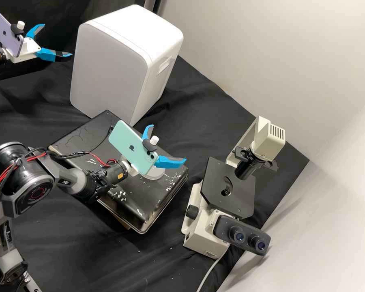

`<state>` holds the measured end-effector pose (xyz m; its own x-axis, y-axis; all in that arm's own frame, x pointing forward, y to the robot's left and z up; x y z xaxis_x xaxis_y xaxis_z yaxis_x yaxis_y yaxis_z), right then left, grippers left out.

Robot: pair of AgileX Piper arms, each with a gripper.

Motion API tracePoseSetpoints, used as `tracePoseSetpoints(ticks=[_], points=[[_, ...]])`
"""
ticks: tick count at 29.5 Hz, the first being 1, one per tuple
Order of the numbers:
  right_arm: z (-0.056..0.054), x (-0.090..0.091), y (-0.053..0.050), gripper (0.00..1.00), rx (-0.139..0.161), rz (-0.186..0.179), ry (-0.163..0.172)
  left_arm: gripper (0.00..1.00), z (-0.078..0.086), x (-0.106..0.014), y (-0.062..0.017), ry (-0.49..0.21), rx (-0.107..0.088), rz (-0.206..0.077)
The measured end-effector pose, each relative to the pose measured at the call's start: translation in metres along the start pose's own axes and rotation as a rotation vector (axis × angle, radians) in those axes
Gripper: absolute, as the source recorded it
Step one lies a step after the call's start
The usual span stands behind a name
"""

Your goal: Place the petri dish on the microscope

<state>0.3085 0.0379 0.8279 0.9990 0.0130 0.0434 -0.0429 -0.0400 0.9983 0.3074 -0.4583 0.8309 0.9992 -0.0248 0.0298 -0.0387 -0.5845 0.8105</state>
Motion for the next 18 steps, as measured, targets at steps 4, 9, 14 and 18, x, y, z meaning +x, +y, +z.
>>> tracePoseSetpoints(ticks=[4, 9, 14, 18], points=[[0.0, 0.0, 0.0, 1.0, 0.0, 0.0, 0.0, 1.0, 0.0, 0.0, 0.0, 0.0, 0.0, 0.0], [0.0, 0.0, 0.0, 1.0, 0.0, 0.0, 0.0, 1.0, 0.0, 0.0, 0.0, 0.0, 0.0, 0.0], [0.0, 0.0, 0.0, 1.0, 0.0, 0.0, 0.0, 1.0, 0.003, 0.0, -0.0004, -0.004, -0.005, -0.001], [0.0, 0.0, 0.0, 1.0, 0.0, 0.0, 0.0, 1.0, 0.012, -0.002, -0.0028, -0.04, -0.003, -0.01]])
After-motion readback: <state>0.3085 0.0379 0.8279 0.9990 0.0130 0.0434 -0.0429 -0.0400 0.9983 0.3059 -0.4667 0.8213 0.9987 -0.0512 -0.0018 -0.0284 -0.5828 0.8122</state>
